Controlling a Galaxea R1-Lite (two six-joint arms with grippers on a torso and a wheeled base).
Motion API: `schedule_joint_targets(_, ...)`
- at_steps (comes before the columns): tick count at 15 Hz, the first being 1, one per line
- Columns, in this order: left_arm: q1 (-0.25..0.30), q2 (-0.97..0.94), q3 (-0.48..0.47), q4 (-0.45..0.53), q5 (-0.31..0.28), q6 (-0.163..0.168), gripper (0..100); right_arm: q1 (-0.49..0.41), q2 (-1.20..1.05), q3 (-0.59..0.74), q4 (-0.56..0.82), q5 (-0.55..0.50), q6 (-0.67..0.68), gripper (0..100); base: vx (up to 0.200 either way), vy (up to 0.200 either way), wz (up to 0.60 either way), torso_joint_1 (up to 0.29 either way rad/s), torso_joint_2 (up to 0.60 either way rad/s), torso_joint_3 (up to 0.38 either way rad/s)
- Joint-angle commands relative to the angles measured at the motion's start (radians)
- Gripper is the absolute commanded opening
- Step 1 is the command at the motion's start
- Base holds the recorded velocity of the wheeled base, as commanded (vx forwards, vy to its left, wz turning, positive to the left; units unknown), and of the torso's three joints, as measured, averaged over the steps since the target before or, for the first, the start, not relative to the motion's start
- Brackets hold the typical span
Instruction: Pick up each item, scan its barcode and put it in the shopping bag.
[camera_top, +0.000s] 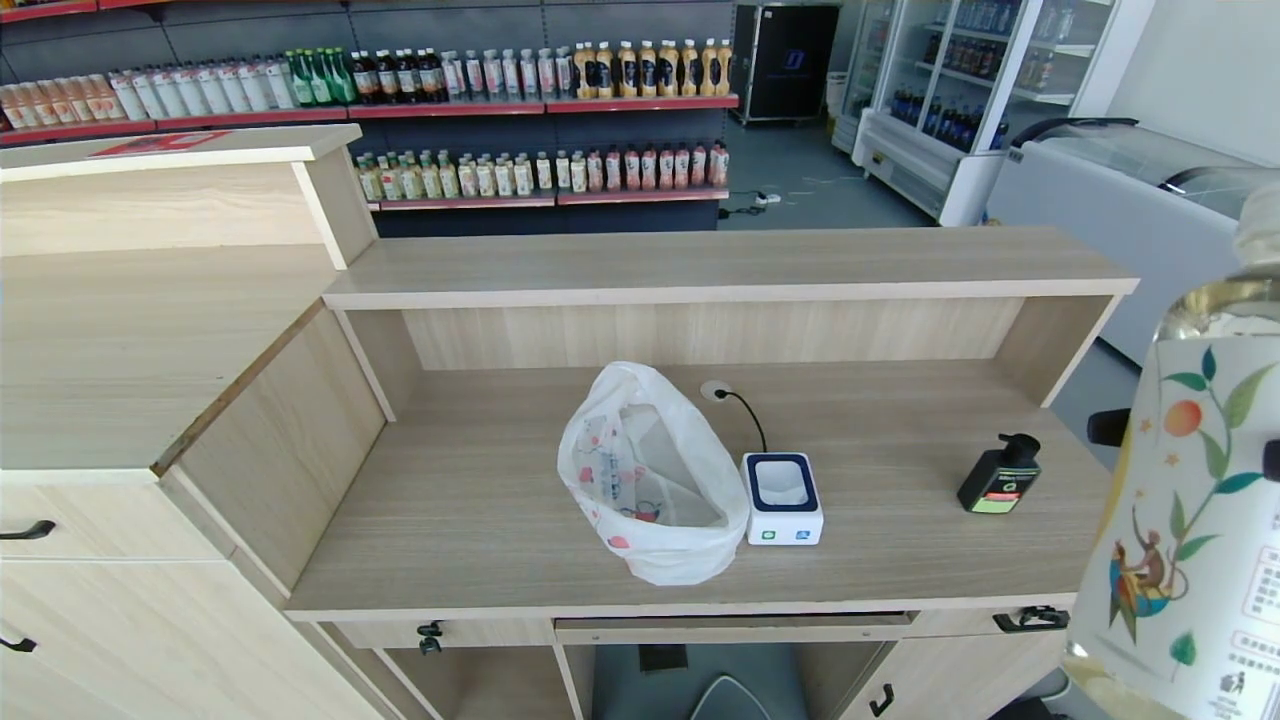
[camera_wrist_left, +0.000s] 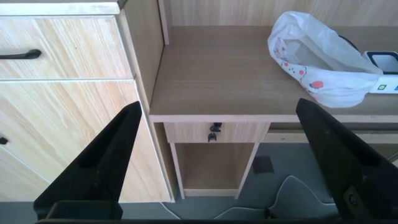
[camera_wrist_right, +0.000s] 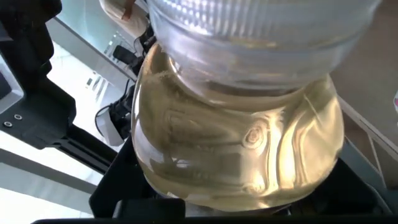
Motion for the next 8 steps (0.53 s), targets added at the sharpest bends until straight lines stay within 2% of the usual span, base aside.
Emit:
schedule_joint_targets(1,0.000,0.002,0.000,0.000,0.000,0.000,100,0.005,-0.026,0.016,-0.001,-0.002,0.001,0,0.000,0.000,0.00,0.000,0.00,0.000)
schedule_joint_targets(3,0.000,0.002,0.000,0.000,0.000,0.000,100,0.005,-0.021,0.016,-0.001,-0.007,0.001,0,0.000,0.000,0.00,0.000,0.00,0.000)
schedule_joint_targets(6,0.000,0.002,0.000,0.000,0.000,0.000,100,0.054,0.023,-0.007,-0.007,-0.152,0.001,0,0.000,0.000,0.00,0.000,0.00,0.000)
schedule_joint_targets(8,0.000,0.002,0.000,0.000,0.000,0.000,100,0.075,0.016,0.003,-0.004,-0.182,0.003,0,0.000,0.000,0.00,0.000,0.00,0.000)
